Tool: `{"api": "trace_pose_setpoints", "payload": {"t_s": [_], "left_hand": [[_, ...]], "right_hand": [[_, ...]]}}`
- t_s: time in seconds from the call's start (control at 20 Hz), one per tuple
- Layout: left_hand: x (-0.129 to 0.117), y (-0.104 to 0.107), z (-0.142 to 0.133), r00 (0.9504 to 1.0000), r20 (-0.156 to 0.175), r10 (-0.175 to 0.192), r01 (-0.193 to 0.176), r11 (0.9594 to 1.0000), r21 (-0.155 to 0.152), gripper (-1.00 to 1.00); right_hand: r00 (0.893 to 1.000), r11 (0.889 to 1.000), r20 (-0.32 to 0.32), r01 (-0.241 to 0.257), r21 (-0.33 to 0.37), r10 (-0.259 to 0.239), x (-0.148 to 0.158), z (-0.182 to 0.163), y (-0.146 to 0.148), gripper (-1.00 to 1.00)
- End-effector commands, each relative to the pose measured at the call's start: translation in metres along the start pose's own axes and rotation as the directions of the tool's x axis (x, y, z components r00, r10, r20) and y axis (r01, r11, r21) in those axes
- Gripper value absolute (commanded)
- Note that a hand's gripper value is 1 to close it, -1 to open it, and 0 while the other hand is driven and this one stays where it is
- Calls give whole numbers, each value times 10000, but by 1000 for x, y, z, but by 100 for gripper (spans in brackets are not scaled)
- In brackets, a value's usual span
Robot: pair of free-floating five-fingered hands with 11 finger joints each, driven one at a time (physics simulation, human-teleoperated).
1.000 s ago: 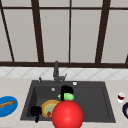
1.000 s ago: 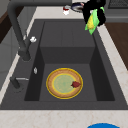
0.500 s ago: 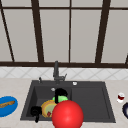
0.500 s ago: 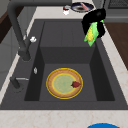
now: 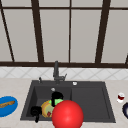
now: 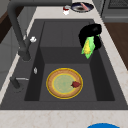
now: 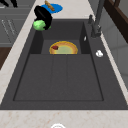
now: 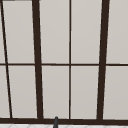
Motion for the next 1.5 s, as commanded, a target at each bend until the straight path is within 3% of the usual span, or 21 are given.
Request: {"api": "trace_pose_setpoints", "payload": {"t_s": [0.0,0.2,0.55,0.8,1.0,1.25,1.45], "left_hand": [[0,0,0,10000,0,0,0,10000,0,0],[0,0,0,10000,0,0,0,10000,0,0],[0,0,0,10000,0,0,0,10000,0,0],[0,0,0,10000,0,0,0,10000,0,0],[0,0,0,10000,0,0,0,10000,0,0],[0,0,0,10000,0,0,0,10000,0,0],[0,0,0,10000,0,0,0,10000,0,0]], "right_hand": [[9966,9987,690,-428,-283,447,13,-11,10,100],[9922,9990,1163,-429,-159,445,21,-19,20,100],[9732,9994,2273,-337,-116,355,31,-44,33,100],[9703,9996,2405,-196,-215,242,52,-64,53,100],[9808,9998,1942,139,146,-165,81,-81,83,100],[9783,9996,2059,206,209,-245,113,-101,115,100],[9756,9988,2173,222,446,-314,132,-140,128,100]]}}
